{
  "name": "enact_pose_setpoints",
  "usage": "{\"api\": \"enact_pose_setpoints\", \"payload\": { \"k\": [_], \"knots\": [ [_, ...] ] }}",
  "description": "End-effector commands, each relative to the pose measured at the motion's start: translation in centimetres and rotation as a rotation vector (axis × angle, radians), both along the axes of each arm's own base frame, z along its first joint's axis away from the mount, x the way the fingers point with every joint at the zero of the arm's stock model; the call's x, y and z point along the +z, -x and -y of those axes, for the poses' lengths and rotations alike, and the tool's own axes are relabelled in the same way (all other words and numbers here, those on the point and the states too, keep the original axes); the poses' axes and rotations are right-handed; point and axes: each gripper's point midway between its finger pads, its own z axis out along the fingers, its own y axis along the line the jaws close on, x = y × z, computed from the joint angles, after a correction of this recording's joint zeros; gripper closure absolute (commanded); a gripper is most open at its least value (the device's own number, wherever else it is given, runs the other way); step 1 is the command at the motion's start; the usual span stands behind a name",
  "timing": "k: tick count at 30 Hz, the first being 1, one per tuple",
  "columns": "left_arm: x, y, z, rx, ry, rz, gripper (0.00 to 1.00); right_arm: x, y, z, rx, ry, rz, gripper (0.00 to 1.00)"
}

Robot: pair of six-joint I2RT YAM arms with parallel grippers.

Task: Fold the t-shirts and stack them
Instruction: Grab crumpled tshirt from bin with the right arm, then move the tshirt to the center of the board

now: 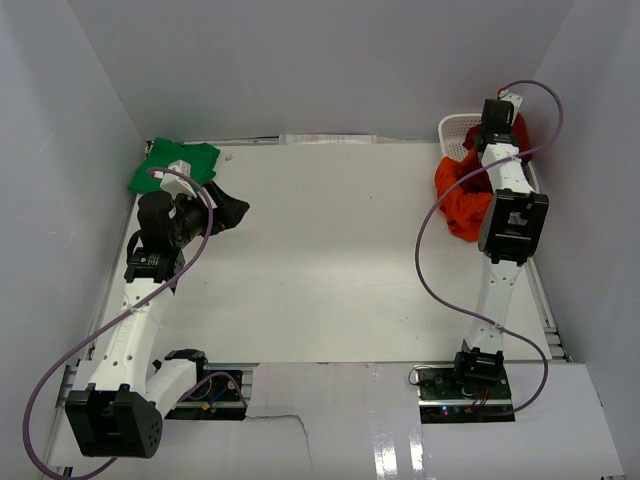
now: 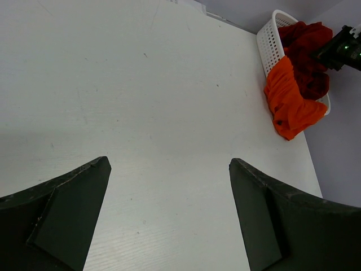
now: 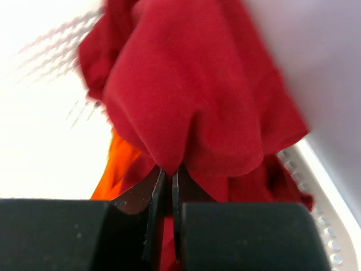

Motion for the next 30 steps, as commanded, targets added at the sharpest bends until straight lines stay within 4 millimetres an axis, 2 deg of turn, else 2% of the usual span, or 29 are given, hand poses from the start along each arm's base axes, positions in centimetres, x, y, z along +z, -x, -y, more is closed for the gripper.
{"api": "enact_pose_setpoints", "payload": {
  "k": [1,2,3,4,5,6,7,9,10,11,13,14,15,16,17,19,20,21,22,23,24,26,27,28,30],
  "knots": [
    [0.2,0.1,0.1,-0.011,-0.01,0.019,0.02,10.1,-1.8,-6.4,0.27,0.01,0.249,0.92],
    [0.3,0.1,0.1,-0.014,-0.01,0.022,0.02,13.6,-1.3,-9.1,0.351,0.042,0.294,0.92],
    [0.3,0.1,0.1,-0.016,-0.011,0.023,0.02,15.8,-0.9,-10.1,0.387,0.076,0.309,0.92],
    [0.4,0.2,0.1,-0.016,-0.011,0.026,0.02,18.0,-0.5,-13.4,0.454,0.09,0.332,0.92],
    [0.5,0.3,0.1,-0.016,-0.011,0.029,0.02,21.4,0.7,-14.8,0.504,0.111,0.37,0.92],
    [0.6,0.4,0.1,-0.016,-0.012,0.036,0.02,23.5,1.5,-16.7,0.573,0.104,0.397,0.92],
    [0.6,0.4,0.1,-0.016,-0.013,0.038,0.02,25.9,2.9,-19.0,0.63,0.104,0.419,0.92],
    [1.0,0.6,0.1,-0.018,-0.014,0.053,0.02,33.3,8.7,-22.1,0.731,0.095,0.53,0.92],
    [1.1,0.7,0.1,-0.018,-0.014,0.057,0.02,32.5,8.9,-23.1,0.767,0.068,0.509,0.92],
    [1.2,0.7,0.2,-0.021,-0.013,0.059,0.02,36.0,12.2,-23.6,0.799,0.049,0.57,0.92],
    [1.3,0.8,0.2,-0.024,-0.012,0.062,0.02,37.7,16.1,-26.2,0.902,-0.063,0.596,0.92],
    [1.4,0.8,0.2,-0.022,-0.011,0.063,0.02,38.4,19.4,-27.2,0.967,-0.111,0.593,0.92],
    [1.4,0.8,0.2,-0.024,-0.011,0.064,0.02,38.3,21.1,-27.9,0.995,-0.168,0.586,0.92],
    [1.5,0.8,0.2,-0.025,-0.009,0.065,0.02,38.1,22.8,-28.6,1.023,-0.201,0.577,0.92],
    [1.6,0.8,0.2,-0.023,-0.009,0.07,0.02,36.8,25.1,-28.6,1.032,-0.242,0.545,0.92],
    [1.7,1.0,0.2,-0.024,-0.007,0.074,0.02,34.8,28.1,-29.8,1.101,-0.344,0.499,0.92],
    [1.8,1.0,0.2,-0.023,-0.008,0.077,0.02,35.2,31.1,-29.9,1.128,-0.369,0.528,0.92],
    [1.8,1.1,0.2,-0.023,-0.008,0.078,0.02,30.0,31.0,-30.3,1.115,-0.438,0.424,0.92],
    [1.9,1.1,0.1,-0.015,-0.009,0.083,0.02,28.7,32.4,-30.5,1.112,-0.499,0.399,0.86],
    [2.1,1.1,0.0,-0.012,-0.01,0.086,0.02,25.9,32.7,-31.0,1.115,-0.543,0.325,0.76],
    [1.9,1.1,0.0,-0.01,-0.011,0.083,0.02,20.7,33.4,-31.5,1.1,-0.606,0.165,0.58],
    [1.8,1.0,-0.2,0.004,-0.015,0.077,0.02,14.6,34.6,-33.1,1.108,-0.623,-0.029,0.13],
    [1.8,1.0,-0.4,0.014,-0.017,0.069,0.02,10.4,35.7,-33.1,1.044,-0.58,-0.159,0.06],
    [1.6,0.9,-0.6,0.028,-0.019,0.059,0.02,8.9,36.2,-33.1,1.016,-0.555,-0.192,0.1],
    [1.1,0.8,-1.4,0.08,-0.038,0.031,0.02,7.0,37.0,-33.2,0.996,-0.531,-0.223,0.1]
  ]
}}
